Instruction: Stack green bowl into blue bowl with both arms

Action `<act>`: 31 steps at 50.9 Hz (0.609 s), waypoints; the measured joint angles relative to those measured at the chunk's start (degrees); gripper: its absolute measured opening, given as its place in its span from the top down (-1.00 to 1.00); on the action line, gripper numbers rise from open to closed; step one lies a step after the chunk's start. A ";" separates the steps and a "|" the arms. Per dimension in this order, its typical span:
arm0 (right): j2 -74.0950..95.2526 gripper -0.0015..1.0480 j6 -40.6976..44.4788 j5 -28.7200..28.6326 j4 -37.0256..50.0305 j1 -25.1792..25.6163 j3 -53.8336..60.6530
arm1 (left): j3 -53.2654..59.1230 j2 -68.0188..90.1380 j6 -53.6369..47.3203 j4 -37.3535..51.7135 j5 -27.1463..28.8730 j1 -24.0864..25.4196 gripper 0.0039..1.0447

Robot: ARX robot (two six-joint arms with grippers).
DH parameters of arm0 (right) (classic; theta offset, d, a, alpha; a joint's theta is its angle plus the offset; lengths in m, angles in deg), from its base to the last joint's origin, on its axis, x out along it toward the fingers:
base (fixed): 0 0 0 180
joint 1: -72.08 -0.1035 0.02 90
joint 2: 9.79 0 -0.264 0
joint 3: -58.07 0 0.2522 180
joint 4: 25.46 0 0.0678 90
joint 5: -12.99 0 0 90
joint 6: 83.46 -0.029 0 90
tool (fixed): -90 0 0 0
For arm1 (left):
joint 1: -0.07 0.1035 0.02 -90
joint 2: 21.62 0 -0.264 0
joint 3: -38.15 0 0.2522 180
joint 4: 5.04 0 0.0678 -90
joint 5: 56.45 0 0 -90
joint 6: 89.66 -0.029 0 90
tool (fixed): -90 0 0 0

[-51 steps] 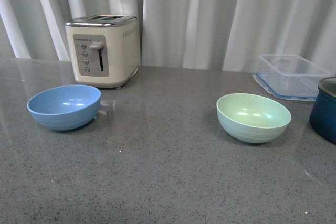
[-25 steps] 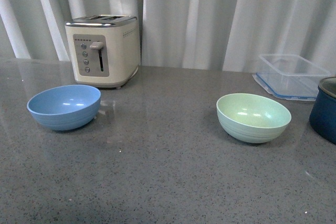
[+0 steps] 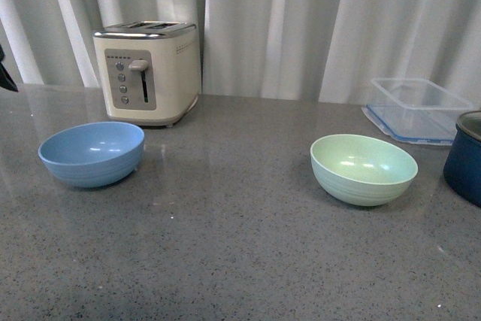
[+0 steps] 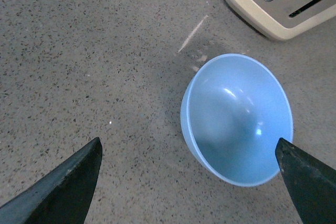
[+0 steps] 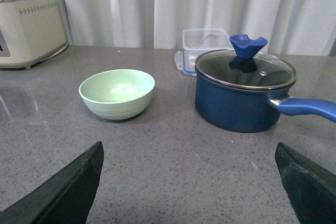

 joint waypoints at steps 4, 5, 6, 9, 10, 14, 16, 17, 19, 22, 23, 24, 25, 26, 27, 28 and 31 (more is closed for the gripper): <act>0.00 -0.81 0.00 0.00 0.00 0.00 0.00 | -3.96 5.05 -0.35 -1.29 1.03 -0.90 -0.88; 0.00 -0.81 0.00 0.00 0.00 0.00 0.00 | -4.70 5.97 -0.59 -1.49 1.29 -1.09 -0.88; 0.00 -0.81 0.00 0.02 0.00 0.00 0.00 | -5.42 6.86 -0.74 -1.75 1.38 -1.29 -0.88; 0.00 -0.81 -0.02 0.00 0.00 0.00 0.00 | -6.91 8.59 -0.79 -2.40 1.33 -1.68 -0.88; 0.00 -0.81 0.00 0.02 0.00 0.00 0.00 | -7.61 9.38 -0.96 -2.67 1.42 -1.90 -0.88; 0.00 -0.81 -0.02 0.00 0.00 0.00 0.00 | -9.57 11.69 -1.07 -3.28 1.49 -2.56 -0.88; 0.00 -0.81 0.00 0.02 0.00 0.00 0.00 | -10.75 13.16 -1.20 -3.78 1.73 -2.93 -0.88; 0.00 -0.81 0.00 0.00 0.00 0.00 0.00 | -11.08 13.53 -1.20 -3.91 1.79 -3.04 -0.88; 0.00 -0.81 0.00 0.00 0.00 0.00 0.00 | -11.89 14.67 -1.25 -4.15 2.36 -3.26 -0.88; 0.00 -0.81 0.00 0.02 0.00 0.00 0.00 | -13.31 16.66 -1.31 -4.63 3.04 -3.56 -0.88; 0.00 -0.81 0.00 0.00 0.00 0.00 0.00 | -13.66 17.20 -1.31 -4.66 3.13 -3.67 -0.88; 0.00 -0.81 0.00 0.02 0.00 0.00 0.00 | -13.86 17.49 -1.31 -4.66 3.28 -3.74 -0.88; 0.00 -0.81 0.00 0.02 0.00 0.00 0.00 | -14.14 18.10 -1.33 -4.66 3.39 -3.80 -0.88; 0.00 -0.81 0.00 0.02 0.00 0.00 0.00 | -14.34 18.45 -1.33 -4.68 3.34 -3.85 -0.88; 0.00 -0.81 0.00 0.02 0.00 0.00 0.00 | -14.75 19.10 -1.27 -4.87 3.32 -3.91 -0.88; 0.00 -0.81 0.00 0.02 0.00 0.00 0.00 | -14.95 19.39 -1.29 -4.96 3.32 -3.96 -0.88; 0.00 -0.81 0.00 0.00 0.00 0.00 0.00 | -15.67 20.65 -1.53 -5.05 3.65 -4.20 -0.88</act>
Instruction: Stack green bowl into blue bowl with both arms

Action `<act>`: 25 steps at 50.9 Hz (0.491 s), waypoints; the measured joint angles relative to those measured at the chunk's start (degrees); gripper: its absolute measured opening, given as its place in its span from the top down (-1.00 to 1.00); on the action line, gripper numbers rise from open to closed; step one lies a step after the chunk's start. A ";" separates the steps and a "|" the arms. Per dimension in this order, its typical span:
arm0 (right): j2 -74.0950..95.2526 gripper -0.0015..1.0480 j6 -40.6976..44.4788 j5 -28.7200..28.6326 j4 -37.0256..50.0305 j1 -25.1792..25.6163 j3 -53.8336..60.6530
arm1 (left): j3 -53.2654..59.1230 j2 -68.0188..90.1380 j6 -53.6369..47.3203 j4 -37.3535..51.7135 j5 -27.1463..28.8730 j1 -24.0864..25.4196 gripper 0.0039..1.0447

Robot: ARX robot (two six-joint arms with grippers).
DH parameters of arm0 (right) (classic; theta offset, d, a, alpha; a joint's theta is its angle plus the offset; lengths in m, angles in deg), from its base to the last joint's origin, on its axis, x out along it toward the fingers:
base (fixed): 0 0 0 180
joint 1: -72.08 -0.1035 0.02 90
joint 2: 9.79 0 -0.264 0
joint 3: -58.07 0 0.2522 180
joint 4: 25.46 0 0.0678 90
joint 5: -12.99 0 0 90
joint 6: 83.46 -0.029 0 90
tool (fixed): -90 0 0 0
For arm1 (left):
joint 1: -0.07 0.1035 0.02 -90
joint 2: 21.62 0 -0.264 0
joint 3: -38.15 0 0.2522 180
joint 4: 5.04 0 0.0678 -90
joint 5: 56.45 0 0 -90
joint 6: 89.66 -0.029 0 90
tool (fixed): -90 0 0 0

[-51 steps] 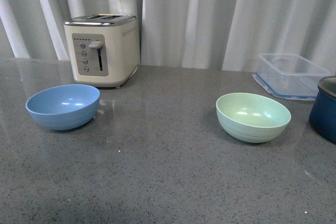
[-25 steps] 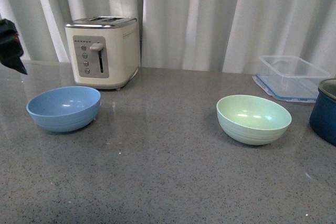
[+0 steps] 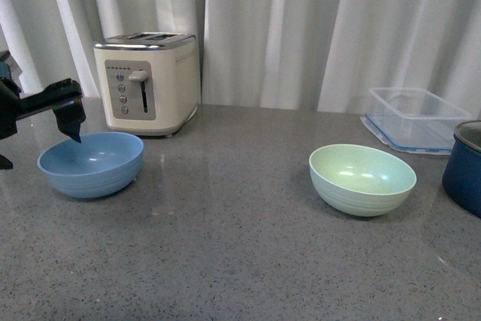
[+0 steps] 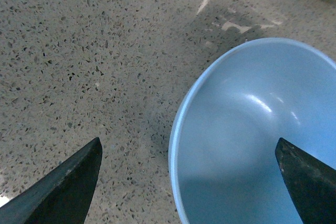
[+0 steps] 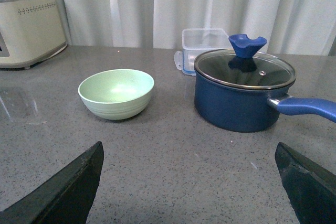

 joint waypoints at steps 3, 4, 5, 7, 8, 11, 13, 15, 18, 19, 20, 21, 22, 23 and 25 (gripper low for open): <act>0.00 -0.81 0.00 0.02 0.00 0.00 0.00 | -0.83 1.22 -0.07 -0.24 0.55 -0.15 -0.88; 0.00 -0.81 0.00 0.02 0.00 0.00 0.00 | -1.03 1.42 -0.09 -0.33 0.87 -0.20 -0.88; 0.00 -0.81 0.00 0.00 0.00 0.00 0.00 | -1.42 1.90 -0.07 -0.57 1.03 -0.26 -0.88; 0.00 -0.81 0.00 0.00 0.00 0.00 0.00 | -2.03 2.51 -0.09 -0.94 1.16 -0.33 -0.88; 0.00 -0.81 0.00 0.00 0.00 0.00 0.00 | -2.21 2.73 -0.09 -1.01 1.18 -0.35 -0.88; 0.00 -0.81 0.00 0.02 0.00 0.00 0.00 | -3.04 3.67 -0.48 -1.09 1.14 -0.52 -0.88; 0.00 -0.81 -0.02 0.00 0.00 0.00 0.00 | -3.34 4.07 -0.66 -1.11 1.27 -0.66 -0.87; 0.00 -0.81 -0.02 0.02 0.00 0.00 0.00 | -3.58 4.52 -1.05 -1.18 1.68 -0.87 -0.72; 0.00 -0.81 0.00 0.00 0.00 0.00 0.00 | -3.74 4.81 -1.36 -1.40 1.55 -1.18 -0.52; 0.00 -0.81 0.00 0.00 0.00 0.00 0.00 | -3.76 4.90 -1.53 -1.55 1.62 -1.31 -0.40; 0.00 -0.81 0.00 0.00 0.00 0.00 0.00 | -3.76 4.92 -1.57 -1.64 1.57 -1.40 -0.33; 0.00 -0.81 0.00 0.00 0.00 0.00 0.00 | -3.78 4.94 -1.60 -1.68 1.57 -1.40 -0.31; 0.00 -0.81 0.00 0.00 0.00 0.00 0.00 | -3.80 4.96 -1.64 -1.86 1.60 -1.46 -0.24; 0.00 -0.81 0.00 0.02 0.00 0.00 0.00 | -3.80 5.01 -1.66 -1.95 1.62 -1.51 -0.19; 0.00 -0.81 0.00 0.02 0.00 0.00 0.00 | -3.80 5.03 -1.75 -1.95 1.64 -1.57 -0.09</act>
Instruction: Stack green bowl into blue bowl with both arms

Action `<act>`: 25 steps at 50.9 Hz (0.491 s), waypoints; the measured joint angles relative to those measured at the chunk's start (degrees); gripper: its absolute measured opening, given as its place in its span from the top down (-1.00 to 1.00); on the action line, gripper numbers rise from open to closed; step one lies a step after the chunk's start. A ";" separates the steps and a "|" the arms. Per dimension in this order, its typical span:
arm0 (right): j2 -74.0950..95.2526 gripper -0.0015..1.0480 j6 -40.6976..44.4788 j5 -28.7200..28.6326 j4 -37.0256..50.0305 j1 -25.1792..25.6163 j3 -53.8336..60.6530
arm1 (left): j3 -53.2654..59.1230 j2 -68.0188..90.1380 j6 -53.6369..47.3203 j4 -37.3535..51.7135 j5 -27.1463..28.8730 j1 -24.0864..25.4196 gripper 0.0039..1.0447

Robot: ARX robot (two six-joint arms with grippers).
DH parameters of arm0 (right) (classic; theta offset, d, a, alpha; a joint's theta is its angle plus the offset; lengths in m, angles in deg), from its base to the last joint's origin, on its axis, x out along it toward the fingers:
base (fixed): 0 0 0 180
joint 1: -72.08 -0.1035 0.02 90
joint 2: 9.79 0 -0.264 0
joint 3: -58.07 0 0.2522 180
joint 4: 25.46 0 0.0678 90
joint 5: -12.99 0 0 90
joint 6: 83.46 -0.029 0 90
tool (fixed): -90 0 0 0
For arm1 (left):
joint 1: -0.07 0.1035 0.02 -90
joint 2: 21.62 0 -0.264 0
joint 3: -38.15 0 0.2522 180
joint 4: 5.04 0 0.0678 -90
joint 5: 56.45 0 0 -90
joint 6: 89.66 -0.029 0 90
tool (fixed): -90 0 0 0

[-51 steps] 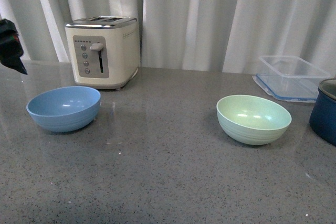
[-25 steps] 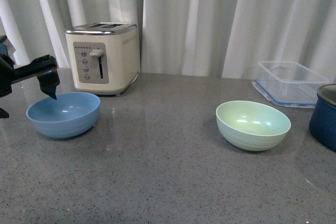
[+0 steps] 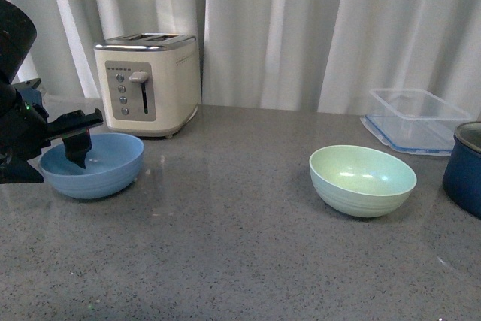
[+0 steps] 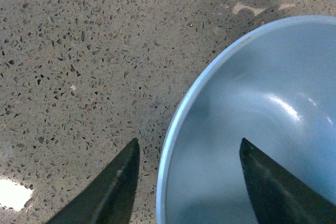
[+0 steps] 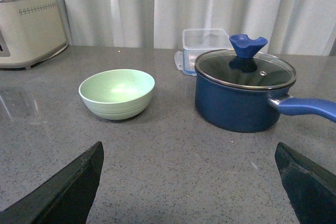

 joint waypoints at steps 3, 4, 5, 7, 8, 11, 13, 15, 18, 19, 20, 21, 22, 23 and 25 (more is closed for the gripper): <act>0.00 -0.81 0.00 -0.02 0.00 0.00 0.00 | -0.07 0.09 -0.02 -0.02 -0.04 -0.07 0.03; 0.00 -0.81 -0.02 -0.02 0.00 0.00 0.00 | -0.07 0.11 -0.04 -0.02 -0.02 -0.11 0.10; 0.00 -0.81 0.00 -0.02 0.00 0.00 0.00 | -0.09 0.20 -0.04 -0.15 -0.04 -0.15 0.20; 0.00 -0.81 -0.02 -0.02 0.00 0.00 0.00 | -0.11 0.22 -0.07 -0.39 -0.04 -0.22 0.34; 0.00 -0.81 0.00 -0.02 0.00 0.00 0.00 | -0.11 0.28 -0.07 -0.46 -0.02 -0.24 0.41; 0.00 -0.81 0.00 0.00 0.00 0.00 0.00 | -0.28 0.33 -0.04 -0.68 -0.17 -0.28 0.58; 0.00 -0.81 0.00 -0.02 0.00 0.00 0.00 | -0.28 0.33 -0.04 -0.68 -0.26 -0.33 0.67; 0.00 -0.81 -0.02 0.00 0.00 0.00 0.00 | -0.31 0.33 -0.02 -0.68 -0.63 -0.37 0.77; 0.00 -0.81 0.00 0.00 0.00 0.00 0.00 | -0.31 0.17 -0.04 -0.68 -1.14 -0.55 0.92; 0.00 -0.81 -0.02 -0.02 0.00 0.00 0.00 | -0.33 0.13 0.00 -0.70 -1.14 -0.59 0.94; 0.00 -0.81 0.00 -0.02 0.00 0.00 0.00 | -0.39 0.09 -0.02 -0.81 -1.14 -0.63 0.94; 0.00 -0.81 0.00 0.00 0.00 0.00 0.00 | -0.44 0.07 -0.04 -0.85 -1.14 -0.70 0.94; 0.00 -0.81 0.00 -0.02 0.00 0.00 0.00 | -0.55 -0.09 0.00 -1.07 -1.31 -0.90 0.93; 0.00 -0.81 0.00 0.00 0.00 0.00 0.00 | -0.63 -0.26 0.00 -1.18 -1.46 -1.07 0.93; 0.00 -0.81 -0.02 -0.02 0.00 0.00 0.00 | -0.74 -0.63 0.00 -1.42 -1.88 -1.38 0.93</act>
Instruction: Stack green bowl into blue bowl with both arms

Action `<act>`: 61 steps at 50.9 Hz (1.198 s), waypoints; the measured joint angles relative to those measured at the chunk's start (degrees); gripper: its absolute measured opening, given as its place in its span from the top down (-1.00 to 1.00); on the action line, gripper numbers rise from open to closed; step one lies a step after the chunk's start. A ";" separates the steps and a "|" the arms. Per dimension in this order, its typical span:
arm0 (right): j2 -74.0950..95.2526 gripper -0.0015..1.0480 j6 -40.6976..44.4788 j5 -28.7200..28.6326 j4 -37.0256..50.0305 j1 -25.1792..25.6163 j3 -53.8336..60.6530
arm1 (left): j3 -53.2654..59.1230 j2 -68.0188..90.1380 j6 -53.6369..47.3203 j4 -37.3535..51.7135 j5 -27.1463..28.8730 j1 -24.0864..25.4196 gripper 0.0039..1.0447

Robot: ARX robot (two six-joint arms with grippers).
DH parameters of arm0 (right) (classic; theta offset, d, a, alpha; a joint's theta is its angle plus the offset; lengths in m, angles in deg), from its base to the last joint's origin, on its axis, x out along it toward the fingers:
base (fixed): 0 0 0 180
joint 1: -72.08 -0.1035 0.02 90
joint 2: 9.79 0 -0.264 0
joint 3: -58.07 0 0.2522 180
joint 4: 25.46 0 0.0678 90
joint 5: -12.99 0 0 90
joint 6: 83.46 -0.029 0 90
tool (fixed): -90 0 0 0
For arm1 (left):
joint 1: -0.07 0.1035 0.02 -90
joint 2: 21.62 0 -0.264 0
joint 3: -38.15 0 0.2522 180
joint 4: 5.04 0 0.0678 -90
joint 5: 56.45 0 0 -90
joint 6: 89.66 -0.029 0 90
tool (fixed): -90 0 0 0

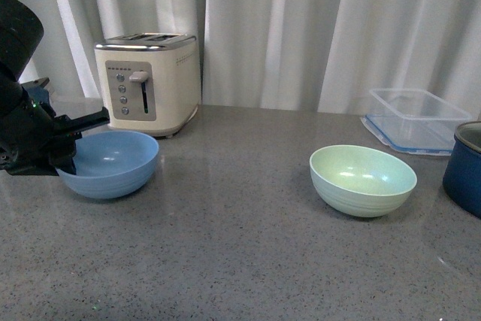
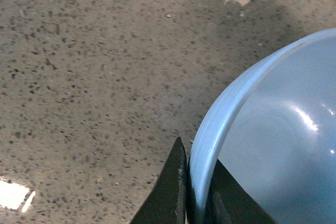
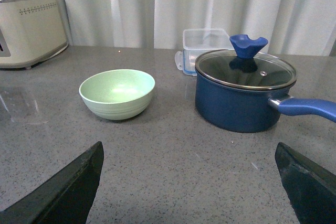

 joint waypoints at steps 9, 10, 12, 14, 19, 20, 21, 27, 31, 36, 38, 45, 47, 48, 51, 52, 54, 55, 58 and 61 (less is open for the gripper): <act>0.00 -0.81 0.02 0.00 0.00 0.00 0.00 | -1.73 -3.30 0.28 -0.57 -1.29 -4.04 0.93; 0.00 -0.81 0.02 0.00 0.00 0.00 0.00 | -2.16 -3.52 0.44 -0.57 -1.44 -4.63 0.93; 0.00 -0.81 0.02 0.00 0.00 0.00 0.00 | -3.04 -3.74 0.50 -0.66 -1.31 -5.90 0.93; 0.00 -0.81 0.00 0.00 0.00 0.00 0.00 | -4.04 -3.76 0.61 -0.79 -0.90 -7.56 0.93; 0.00 -0.81 0.02 0.02 0.00 0.00 0.00 | -5.86 -2.45 1.01 -0.98 -0.55 -11.10 0.93; 0.00 -0.81 0.02 0.02 0.00 0.00 0.00 | -6.16 -2.05 1.09 -0.98 -0.55 -11.72 0.93; 0.00 -0.81 0.02 0.00 0.00 0.00 0.00 | -6.43 -1.68 1.16 -1.01 -0.46 -12.17 0.93; 0.00 -0.81 0.00 0.02 0.00 0.00 0.00 | -7.41 0.66 1.92 -1.25 -0.15 -14.43 0.93; 0.00 -0.81 0.00 0.02 0.00 0.00 0.00 | -8.24 2.29 1.99 -1.70 0.59 -15.52 0.93; 0.00 -0.81 0.02 0.00 0.00 0.00 0.00 | -9.81 4.37 2.47 -2.12 0.94 -16.52 0.93; 0.00 -0.81 0.02 0.00 0.00 0.00 0.00 | -10.16 4.81 2.56 -2.27 1.03 -16.68 0.93; 0.00 -0.81 0.02 0.00 0.00 0.00 0.00 | -11.76 6.47 3.02 -2.99 1.22 -17.64 0.93; 0.00 -0.81 0.02 0.00 0.00 0.00 0.00 | -12.15 6.91 3.04 -3.15 1.33 -17.88 0.93; 0.00 -0.81 0.02 0.00 0.00 0.00 0.00 | -12.44 7.13 3.15 -3.26 1.40 -18.08 0.93; 0.00 -0.81 0.02 0.02 0.00 0.00 0.00 | -13.00 7.78 3.21 -3.52 1.42 -18.51 0.93; 0.00 -0.81 0.02 0.02 0.00 0.00 0.00 | -13.29 8.02 3.32 -3.61 1.44 -18.71 0.93; 0.00 -0.81 0.02 0.00 0.00 0.00 0.00 | -13.57 8.35 3.37 -3.80 1.51 -18.97 0.93; 0.00 -0.81 0.02 0.00 0.00 0.00 0.00 | -13.81 8.61 3.30 -3.98 1.95 -19.19 0.93; 0.00 -0.81 0.02 0.02 0.00 0.00 0.00 | -14.25 9.09 3.17 -4.44 2.67 -19.56 0.93; 0.00 -0.81 0.02 0.00 0.00 0.00 0.00 | -14.43 9.55 3.15 -4.70 3.06 -19.78 0.93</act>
